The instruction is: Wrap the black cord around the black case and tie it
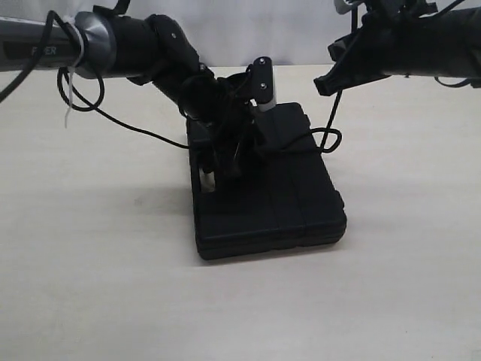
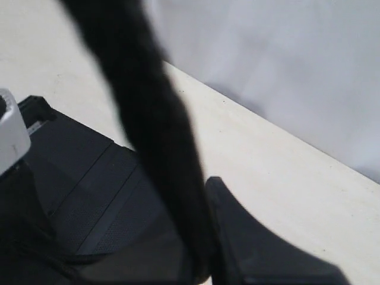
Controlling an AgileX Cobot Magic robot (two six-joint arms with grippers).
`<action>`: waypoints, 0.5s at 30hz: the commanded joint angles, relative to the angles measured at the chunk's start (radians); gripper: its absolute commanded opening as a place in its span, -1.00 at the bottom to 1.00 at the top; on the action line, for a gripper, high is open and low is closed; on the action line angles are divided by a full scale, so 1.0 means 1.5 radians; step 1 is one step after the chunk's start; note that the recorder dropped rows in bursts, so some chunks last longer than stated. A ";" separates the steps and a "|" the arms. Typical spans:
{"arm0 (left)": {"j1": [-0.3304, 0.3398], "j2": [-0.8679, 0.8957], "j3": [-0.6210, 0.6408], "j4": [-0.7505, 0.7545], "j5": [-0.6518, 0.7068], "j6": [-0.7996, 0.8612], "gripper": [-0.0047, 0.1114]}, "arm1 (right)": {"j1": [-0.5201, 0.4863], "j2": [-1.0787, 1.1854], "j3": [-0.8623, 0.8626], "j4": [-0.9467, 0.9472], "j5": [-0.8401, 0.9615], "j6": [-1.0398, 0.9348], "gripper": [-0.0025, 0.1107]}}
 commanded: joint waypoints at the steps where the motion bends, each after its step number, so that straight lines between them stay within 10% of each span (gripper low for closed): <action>1: -0.001 0.011 0.001 0.040 -0.005 -0.009 -0.31 | -0.006 -0.015 0.000 0.000 -0.024 0.001 -0.88; 6: -0.001 0.009 0.001 0.199 0.003 -0.103 -0.92 | -0.057 -0.015 0.018 0.000 -0.050 0.008 -0.88; 15: 0.035 -0.080 0.001 0.227 0.019 -0.160 -0.92 | -0.130 -0.021 0.024 0.000 -0.019 0.025 -0.88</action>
